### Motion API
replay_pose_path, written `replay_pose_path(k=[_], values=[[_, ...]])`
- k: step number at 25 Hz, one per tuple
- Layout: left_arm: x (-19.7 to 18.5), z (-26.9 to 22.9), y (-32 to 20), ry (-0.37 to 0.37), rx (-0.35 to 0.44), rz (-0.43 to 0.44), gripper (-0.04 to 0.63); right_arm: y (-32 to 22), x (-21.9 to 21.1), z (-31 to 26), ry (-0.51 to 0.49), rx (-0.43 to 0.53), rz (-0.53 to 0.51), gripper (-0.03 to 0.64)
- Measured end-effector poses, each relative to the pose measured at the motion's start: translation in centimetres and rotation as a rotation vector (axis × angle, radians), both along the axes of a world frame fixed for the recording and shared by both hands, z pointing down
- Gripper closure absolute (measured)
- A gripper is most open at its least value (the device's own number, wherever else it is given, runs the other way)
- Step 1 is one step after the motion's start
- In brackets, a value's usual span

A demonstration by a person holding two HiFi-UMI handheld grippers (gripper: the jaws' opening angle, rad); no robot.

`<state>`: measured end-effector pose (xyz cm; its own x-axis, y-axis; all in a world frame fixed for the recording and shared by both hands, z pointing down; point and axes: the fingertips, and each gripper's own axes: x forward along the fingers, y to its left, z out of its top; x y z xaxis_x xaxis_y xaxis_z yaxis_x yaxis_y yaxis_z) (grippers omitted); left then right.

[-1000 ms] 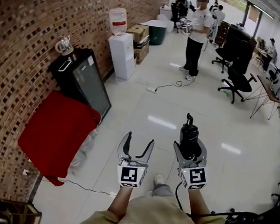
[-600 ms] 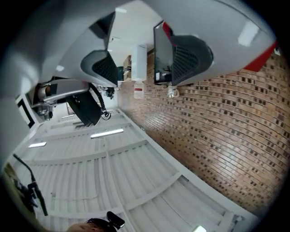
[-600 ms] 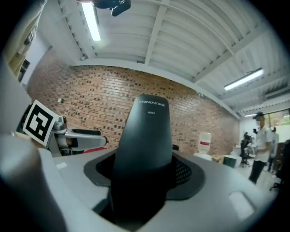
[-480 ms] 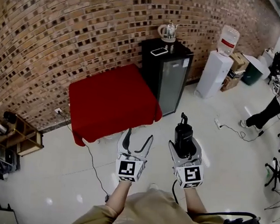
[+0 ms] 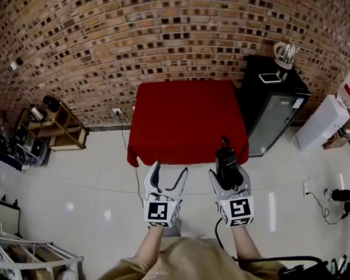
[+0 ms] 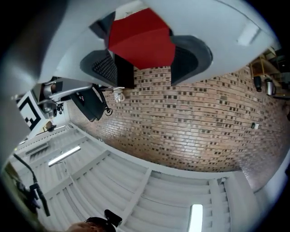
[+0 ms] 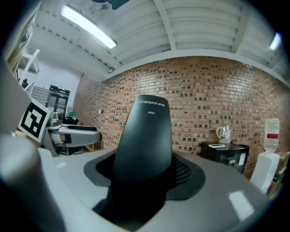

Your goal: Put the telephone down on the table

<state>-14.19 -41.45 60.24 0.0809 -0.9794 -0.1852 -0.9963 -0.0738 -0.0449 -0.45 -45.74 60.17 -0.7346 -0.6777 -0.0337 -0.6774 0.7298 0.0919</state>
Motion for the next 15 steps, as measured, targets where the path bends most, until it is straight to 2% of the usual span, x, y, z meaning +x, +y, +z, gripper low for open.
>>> replay_pose_path(k=[5, 12, 15], values=[[-8.9, 0.6, -2.2, 0.016, 0.015, -0.033, 0.229, -2.3, -8.9, 0.5, 0.005, -0.002, -0.043, 0.324], [-19.8, -0.9, -7.3, 0.007, 0.030, 0.056, 0.229, -7.2, -19.7, 0.8, -0.027, -0.070, -0.005, 0.324], [-23.2, 0.9, -10.3, 0.013, -0.030, 0.056, 0.229, -10.6, -23.0, 2.7, -0.015, -0.090, 0.002, 0.324]])
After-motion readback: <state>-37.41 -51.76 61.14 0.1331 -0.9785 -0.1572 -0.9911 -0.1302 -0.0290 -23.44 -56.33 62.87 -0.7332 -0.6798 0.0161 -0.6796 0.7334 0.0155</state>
